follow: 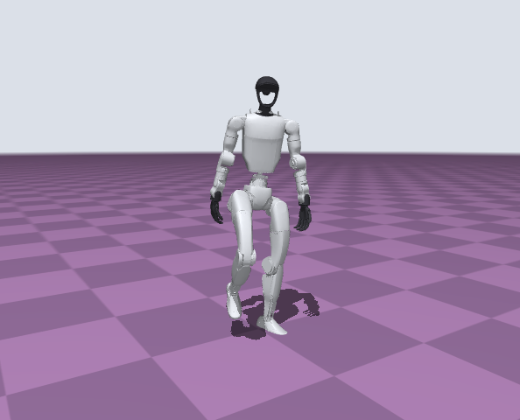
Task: In place motions
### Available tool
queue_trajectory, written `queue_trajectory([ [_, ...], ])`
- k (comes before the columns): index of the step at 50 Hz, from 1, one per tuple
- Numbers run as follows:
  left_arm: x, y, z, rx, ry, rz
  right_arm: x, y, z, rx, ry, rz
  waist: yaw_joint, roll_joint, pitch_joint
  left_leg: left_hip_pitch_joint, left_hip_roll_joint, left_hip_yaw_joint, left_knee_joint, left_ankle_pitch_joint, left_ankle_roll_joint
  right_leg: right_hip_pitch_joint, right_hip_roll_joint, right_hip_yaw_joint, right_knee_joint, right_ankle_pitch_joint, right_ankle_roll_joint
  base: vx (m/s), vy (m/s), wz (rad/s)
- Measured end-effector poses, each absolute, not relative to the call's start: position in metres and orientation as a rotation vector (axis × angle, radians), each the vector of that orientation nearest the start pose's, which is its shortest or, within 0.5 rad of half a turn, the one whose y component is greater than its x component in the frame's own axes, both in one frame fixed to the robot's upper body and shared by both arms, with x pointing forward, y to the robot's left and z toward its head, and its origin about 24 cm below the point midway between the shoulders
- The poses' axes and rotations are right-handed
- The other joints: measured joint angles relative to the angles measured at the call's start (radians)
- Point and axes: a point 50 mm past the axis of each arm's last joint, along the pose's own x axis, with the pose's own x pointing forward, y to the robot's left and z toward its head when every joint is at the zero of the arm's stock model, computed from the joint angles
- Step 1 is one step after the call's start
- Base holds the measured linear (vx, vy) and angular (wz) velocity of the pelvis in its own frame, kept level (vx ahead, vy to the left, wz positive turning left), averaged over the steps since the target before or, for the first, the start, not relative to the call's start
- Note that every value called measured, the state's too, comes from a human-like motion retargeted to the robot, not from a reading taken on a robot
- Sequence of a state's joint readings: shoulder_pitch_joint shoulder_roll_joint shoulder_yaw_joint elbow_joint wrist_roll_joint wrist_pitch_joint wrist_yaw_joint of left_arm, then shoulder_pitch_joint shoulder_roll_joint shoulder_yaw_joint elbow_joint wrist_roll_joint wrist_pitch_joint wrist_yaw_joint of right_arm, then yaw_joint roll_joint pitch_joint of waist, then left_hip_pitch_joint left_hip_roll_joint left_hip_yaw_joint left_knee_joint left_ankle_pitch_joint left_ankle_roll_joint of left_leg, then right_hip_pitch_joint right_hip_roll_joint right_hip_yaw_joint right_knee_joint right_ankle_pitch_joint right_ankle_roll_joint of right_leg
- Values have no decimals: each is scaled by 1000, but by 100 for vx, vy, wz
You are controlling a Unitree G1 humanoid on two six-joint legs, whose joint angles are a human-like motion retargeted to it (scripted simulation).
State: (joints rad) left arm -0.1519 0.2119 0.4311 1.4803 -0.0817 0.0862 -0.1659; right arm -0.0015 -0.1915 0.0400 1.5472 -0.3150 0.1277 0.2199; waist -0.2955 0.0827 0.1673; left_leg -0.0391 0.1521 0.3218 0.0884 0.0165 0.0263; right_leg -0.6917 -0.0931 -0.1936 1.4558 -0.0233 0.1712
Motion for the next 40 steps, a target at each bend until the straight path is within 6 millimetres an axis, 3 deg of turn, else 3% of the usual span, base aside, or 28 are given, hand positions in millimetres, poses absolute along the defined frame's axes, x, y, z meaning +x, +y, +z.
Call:
queue_trajectory([
  [3,103,246,-158,-236,1233,355,-21,-222,-172,-261,1809,321,-94,45,-47,-69,33,-36,0,8,-6,-178,26,11,126,-39,21,8,-1,71],
  [7,110,240,-158,-155,1216,298,-57,-227,-167,-237,1885,276,-63,63,-114,-77,30,-24,-9,8,-2,-175,-3,0,95,-49,2,20,-2,15],
  [12,100,225,-164,-220,1248,277,-60,-227,-166,-252,1903,280,34,-23,-113,22,-49,33,-32,-17,2,166,72,63,-295,-10,15,11,1,-63],
  [15,66,213,-173,-271,1334,299,-56,-227,-167,-271,1891,294,72,-49,-141,61,-79,54,-22,-54,0,438,131,72,-704,41,-12,24,-3,-36],
  [17,39,207,-177,-303,1405,319,-45,-225,-169,-289,1855,303,78,-67,-130,84,-88,49,26,-86,-4,631,148,29,-982,-89,-63,19,-2,-3],
  [18,23,204,-178,-323,1443,336,-39,-224,-171,-304,1832,307,97,-76,-129,87,-89,57,68,-97,-11,713,104,-87,-1081,-190,-128,21,-1,-42],
  [19,7,201,-179,-344,1487,354,-33,-223,-172,-316,1813,311,115,-88,-140,71,-86,88,131,-55,-20,757,76,-143,-1156,-225,-164,23,-3,-57],
  [20,-10,198,-179,-366,1532,371,-27,-222,-172,-326,1794,315,132,-101,-157,46,-81,130,206,15,-30,782,58,-168,-1220,-226,-184,0,0,0],
  [21,-15,194,-179,-392,1554,378,-10,-220,-174,-325,1752,317,134,-113,-168,-73,-48,133,362,149,-34,741,50,-86,-1213,-223,-160,-29,-6,39],
  [22,-16,191,-179,-420,1566,391,11,-216,-175,-324,1698,319,138,-120,-158,-199,-20,113,521,277,-20,716,42,-36,-1212,-213,-142,-61,-14,69],
  [23,-12,189,-179,-450,1555,417,37,-212,-175,-327,1621,323,149,-119,-107,-342,-1,45,683,390,30,720,35,-50,-1224,-191,-136,-64,-20,31],
  [25,-5,192,-179,-509,1509,474,84,-204,-170,-357,1477,356,182,-103,-17,-529,78,-10,940,339,98,744,59,-106,-1254,-161,-167,-58,-19,-13],
  [27,0,195,-178,-563,1480,452,129,-200,-159,-401,1336,407,190,-129,73,-725,170,-21,1185,267,161,757,76,-85,-1256,-148,-209,-40,-15,-15],
  [29,-9,189,-177,-581,1530,395,155,-198,-150,-450,1236,409,268,-161,105,-927,212,-20,1365,183,209,743,58,-30,-1239,-144,-232,-8,-10,-98],
  [33,-58,188,-173,-535,1657,402,159,-198,-148,-468,1171,379,384,-196,36,-1261,225,-12,1549,72,224,671,20,-55,-1187,-151,-273,27,1,-81],
  [35,-75,186,-170,-557,1699,411,163,-191,-147,-468,1152,416,386,-223,24,-1323,202,17,1556,50,192,654,-7,-41,-1170,-156,-271,7,5,-38],
  [38,-78,185,-168,-578,1720,428,174,-176,-144,-456,1105,461,353,-218,33,-1275,213,26,1525,37,161,661,5,-34,-1181,-153,-266,-7,0,-7],
  [40,-79,188,-168,-563,1734,443,169,-172,-145,-433,1103,471,334,-196,17,-1178,217,16,1481,42,147,676,28,-33,-1208,-146,-259,8,6,20],
])
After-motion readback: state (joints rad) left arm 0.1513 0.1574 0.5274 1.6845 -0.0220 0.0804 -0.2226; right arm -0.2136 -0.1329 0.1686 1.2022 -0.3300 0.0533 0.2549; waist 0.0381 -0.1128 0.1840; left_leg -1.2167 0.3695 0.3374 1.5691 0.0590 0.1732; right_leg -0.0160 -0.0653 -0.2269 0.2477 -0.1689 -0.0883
